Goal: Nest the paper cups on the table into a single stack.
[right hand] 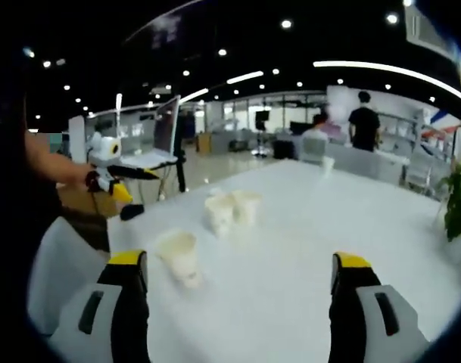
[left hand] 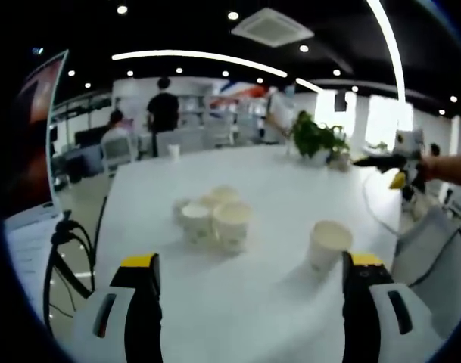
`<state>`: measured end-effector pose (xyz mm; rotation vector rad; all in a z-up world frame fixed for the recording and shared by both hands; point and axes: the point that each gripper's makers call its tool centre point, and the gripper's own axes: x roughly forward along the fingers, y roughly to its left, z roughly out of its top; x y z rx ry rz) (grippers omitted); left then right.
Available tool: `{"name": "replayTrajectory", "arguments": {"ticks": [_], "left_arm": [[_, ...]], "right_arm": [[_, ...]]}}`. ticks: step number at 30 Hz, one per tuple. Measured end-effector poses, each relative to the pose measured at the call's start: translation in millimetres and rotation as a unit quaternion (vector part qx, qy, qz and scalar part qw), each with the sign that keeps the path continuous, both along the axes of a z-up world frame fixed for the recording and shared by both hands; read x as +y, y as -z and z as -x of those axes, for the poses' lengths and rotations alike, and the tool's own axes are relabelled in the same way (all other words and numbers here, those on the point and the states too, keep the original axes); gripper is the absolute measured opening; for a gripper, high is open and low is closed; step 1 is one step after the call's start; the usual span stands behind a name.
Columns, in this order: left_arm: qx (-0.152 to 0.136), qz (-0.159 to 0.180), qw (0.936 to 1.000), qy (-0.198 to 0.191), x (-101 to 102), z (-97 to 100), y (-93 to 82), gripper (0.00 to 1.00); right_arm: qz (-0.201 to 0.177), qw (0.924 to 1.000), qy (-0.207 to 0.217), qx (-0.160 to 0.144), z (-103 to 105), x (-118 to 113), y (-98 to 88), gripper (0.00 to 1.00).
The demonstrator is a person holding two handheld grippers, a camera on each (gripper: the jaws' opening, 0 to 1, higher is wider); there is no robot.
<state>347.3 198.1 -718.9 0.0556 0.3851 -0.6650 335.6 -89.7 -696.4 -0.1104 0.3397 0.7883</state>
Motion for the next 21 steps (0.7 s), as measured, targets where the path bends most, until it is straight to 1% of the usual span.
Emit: {"name": "replayTrajectory", "arguments": {"ticks": [2, 5, 8, 11, 13, 16, 21], "left_arm": [[0.001, -0.001, 1.0, 0.003, -3.0, -0.3, 2.7, 0.98], [0.001, -0.011, 0.9999, 0.005, -4.7, -1.7, 6.3, 0.98], [-0.006, -0.017, 0.9998, 0.001, -6.5, -5.5, 10.8, 0.98], [-0.003, -0.012, 0.9999, 0.005, -9.9, -8.7, 15.0, 0.98], [-0.006, -0.013, 0.9999, 0.005, -12.8, -11.4, 17.4, 0.98], [0.003, -0.012, 0.9999, 0.011, -17.5, -14.5, 24.8, 0.98], [0.009, -0.006, 0.9999, 0.006, -22.1, -24.2, 31.2, 0.98]], "right_arm": [[-0.005, 1.0, -0.001, 0.004, 2.5, 2.3, 0.2, 1.0], [-0.002, 1.0, 0.0, 0.005, 4.0, 1.0, 3.4, 1.0], [-0.006, 1.0, 0.001, 0.006, 5.2, 0.5, 4.3, 1.0], [-0.006, 0.9999, 0.002, 0.011, 7.6, 0.9, 7.3, 1.0], [-0.006, 0.9999, 0.003, 0.012, 8.2, 1.0, 9.5, 1.0], [-0.007, 0.9999, 0.002, 0.015, 7.3, 2.1, 11.2, 1.0], [-0.012, 0.9999, 0.002, 0.012, 2.3, 5.9, 7.9, 1.0]]}}
